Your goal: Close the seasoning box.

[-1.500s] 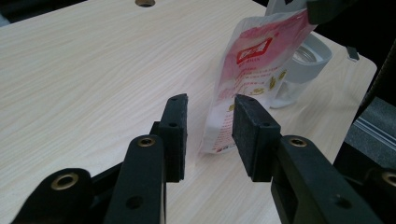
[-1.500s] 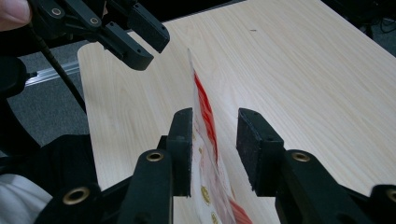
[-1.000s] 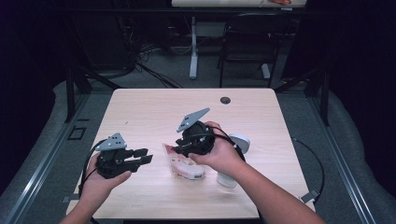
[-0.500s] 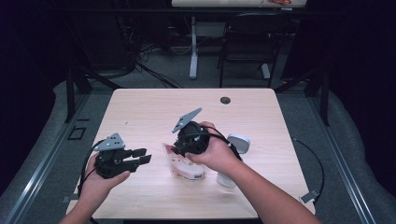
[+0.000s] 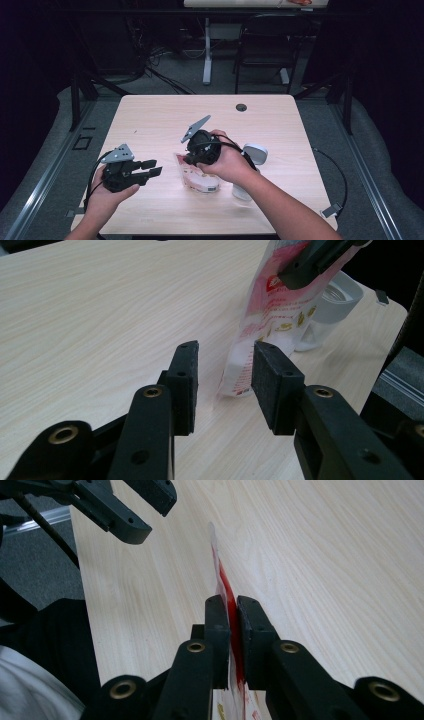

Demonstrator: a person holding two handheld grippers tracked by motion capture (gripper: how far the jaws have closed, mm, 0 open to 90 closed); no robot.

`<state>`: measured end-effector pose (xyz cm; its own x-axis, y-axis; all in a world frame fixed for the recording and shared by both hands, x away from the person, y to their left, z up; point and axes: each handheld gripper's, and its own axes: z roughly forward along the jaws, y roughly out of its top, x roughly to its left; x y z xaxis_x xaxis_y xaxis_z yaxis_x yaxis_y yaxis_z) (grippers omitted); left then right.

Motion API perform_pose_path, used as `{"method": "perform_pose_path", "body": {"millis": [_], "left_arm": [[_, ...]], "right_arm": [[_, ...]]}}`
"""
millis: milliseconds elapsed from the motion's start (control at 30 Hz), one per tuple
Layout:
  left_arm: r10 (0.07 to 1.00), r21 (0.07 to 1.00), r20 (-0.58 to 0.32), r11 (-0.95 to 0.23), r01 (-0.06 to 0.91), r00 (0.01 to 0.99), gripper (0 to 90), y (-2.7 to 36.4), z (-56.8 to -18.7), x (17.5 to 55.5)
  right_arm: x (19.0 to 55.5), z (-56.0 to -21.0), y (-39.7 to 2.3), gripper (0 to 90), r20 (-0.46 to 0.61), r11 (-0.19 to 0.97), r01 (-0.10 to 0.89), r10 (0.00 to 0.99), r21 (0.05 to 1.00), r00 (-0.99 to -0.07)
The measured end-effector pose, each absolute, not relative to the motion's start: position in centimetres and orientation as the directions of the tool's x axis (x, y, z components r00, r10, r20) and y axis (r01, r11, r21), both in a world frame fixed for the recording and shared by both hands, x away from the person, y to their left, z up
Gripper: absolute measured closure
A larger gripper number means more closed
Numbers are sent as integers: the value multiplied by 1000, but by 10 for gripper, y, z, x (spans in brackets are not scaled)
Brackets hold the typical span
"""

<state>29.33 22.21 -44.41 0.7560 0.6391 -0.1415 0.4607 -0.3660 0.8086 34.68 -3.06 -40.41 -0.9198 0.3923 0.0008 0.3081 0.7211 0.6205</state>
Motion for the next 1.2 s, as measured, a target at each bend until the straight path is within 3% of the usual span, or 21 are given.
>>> {"method": "perform_pose_path", "body": {"millis": [233,1200], "left_arm": [[635,811,-152,-358,463,757,611,219,-447,293],[576,808,-147,-399,433,804,519,204,-456,296]], "right_arm": [[348,-404,-31,898,-11,729,288,375,621,-927],[344,-399,-46,900,29,713,277,339,645,-940]]}}
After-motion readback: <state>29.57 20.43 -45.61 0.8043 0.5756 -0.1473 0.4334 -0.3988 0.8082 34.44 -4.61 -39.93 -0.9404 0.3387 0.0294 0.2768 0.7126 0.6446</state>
